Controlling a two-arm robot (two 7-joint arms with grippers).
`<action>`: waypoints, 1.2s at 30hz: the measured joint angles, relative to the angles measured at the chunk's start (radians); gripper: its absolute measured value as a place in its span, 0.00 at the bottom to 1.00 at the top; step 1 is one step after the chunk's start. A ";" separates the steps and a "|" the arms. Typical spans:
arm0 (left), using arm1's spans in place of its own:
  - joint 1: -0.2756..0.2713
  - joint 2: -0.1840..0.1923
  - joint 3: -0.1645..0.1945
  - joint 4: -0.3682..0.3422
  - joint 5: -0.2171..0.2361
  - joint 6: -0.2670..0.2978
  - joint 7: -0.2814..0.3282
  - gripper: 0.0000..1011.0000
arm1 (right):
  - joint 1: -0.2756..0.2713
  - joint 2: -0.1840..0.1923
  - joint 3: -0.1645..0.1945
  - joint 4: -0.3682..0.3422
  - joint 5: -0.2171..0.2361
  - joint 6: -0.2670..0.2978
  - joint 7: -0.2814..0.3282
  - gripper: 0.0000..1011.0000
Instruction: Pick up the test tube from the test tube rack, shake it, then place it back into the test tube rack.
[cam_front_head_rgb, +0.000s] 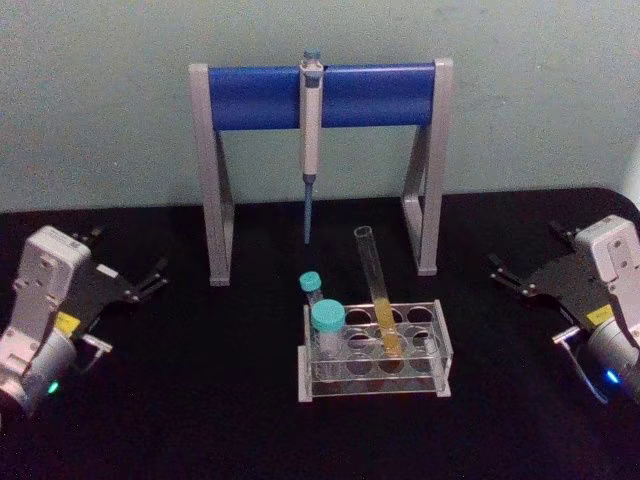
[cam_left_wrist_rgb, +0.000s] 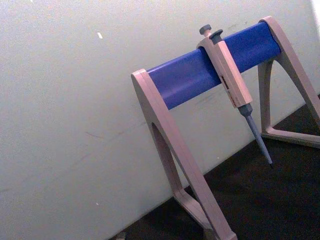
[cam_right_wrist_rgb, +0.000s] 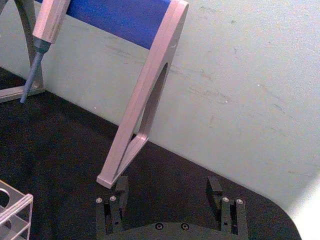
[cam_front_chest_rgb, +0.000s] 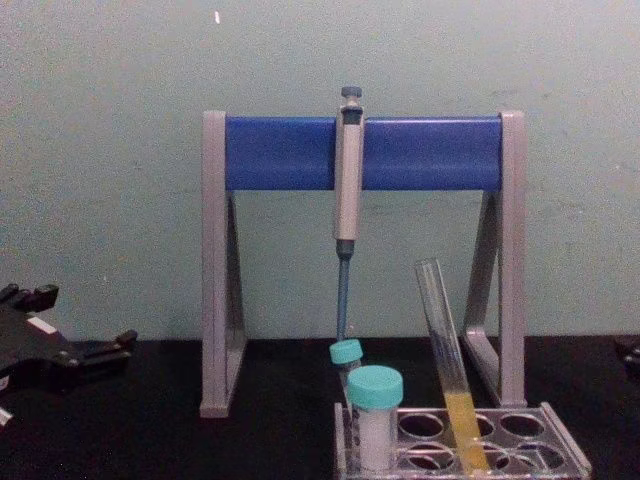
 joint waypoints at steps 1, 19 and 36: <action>0.000 0.000 0.000 0.000 0.000 0.000 0.000 0.99 | 0.000 0.000 0.000 0.000 0.000 0.000 0.000 0.99; 0.000 0.000 0.000 0.000 0.000 0.000 0.000 0.99 | 0.000 0.000 0.000 0.000 0.000 0.000 0.000 0.99; 0.000 0.000 0.000 0.000 0.000 0.000 0.000 0.99 | 0.000 0.000 0.000 0.000 0.000 0.000 0.000 0.99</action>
